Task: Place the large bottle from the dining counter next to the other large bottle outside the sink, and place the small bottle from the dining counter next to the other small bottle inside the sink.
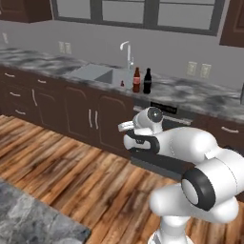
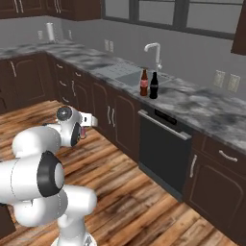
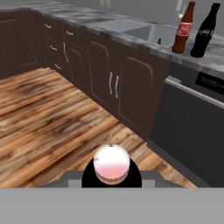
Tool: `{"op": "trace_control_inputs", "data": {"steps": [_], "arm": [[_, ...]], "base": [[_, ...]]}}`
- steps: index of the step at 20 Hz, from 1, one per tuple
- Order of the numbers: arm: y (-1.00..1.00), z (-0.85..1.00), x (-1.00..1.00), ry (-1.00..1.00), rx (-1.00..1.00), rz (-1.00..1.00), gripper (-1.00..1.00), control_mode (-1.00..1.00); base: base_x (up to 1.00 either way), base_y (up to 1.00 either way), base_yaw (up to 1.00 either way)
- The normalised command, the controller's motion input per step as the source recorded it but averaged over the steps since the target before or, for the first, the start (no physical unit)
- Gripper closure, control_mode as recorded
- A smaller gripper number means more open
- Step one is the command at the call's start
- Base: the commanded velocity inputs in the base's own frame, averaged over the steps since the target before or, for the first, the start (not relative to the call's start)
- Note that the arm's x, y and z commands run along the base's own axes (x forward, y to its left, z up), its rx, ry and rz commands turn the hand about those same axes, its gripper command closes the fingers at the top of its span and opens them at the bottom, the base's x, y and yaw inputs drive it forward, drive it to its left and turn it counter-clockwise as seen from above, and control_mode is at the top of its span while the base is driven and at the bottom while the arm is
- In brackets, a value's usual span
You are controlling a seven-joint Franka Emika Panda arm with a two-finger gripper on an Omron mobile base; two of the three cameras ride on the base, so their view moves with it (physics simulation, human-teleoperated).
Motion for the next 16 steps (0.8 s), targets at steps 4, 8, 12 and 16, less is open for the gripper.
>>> {"op": "trace_control_inputs", "data": {"steps": [4, 8, 12, 16], "arm": [[0.00, 0.00, 0.00, 0.00, 0.00, 0.00, 1.00, 1.00], [0.00, 0.00, 0.00, 0.00, 0.00, 0.00, 1.00, 1.00], [0.00, 0.00, 0.00, 0.00, 0.00, 0.00, 1.00, 1.00], [0.00, 0.00, 0.00, 0.00, 0.00, 0.00, 1.00, 1.00]], "base": [[0.87, 0.00, -0.10], [0.79, 0.02, -0.11], [0.58, 0.22, -0.18], [0.57, 0.27, -0.22]]}}
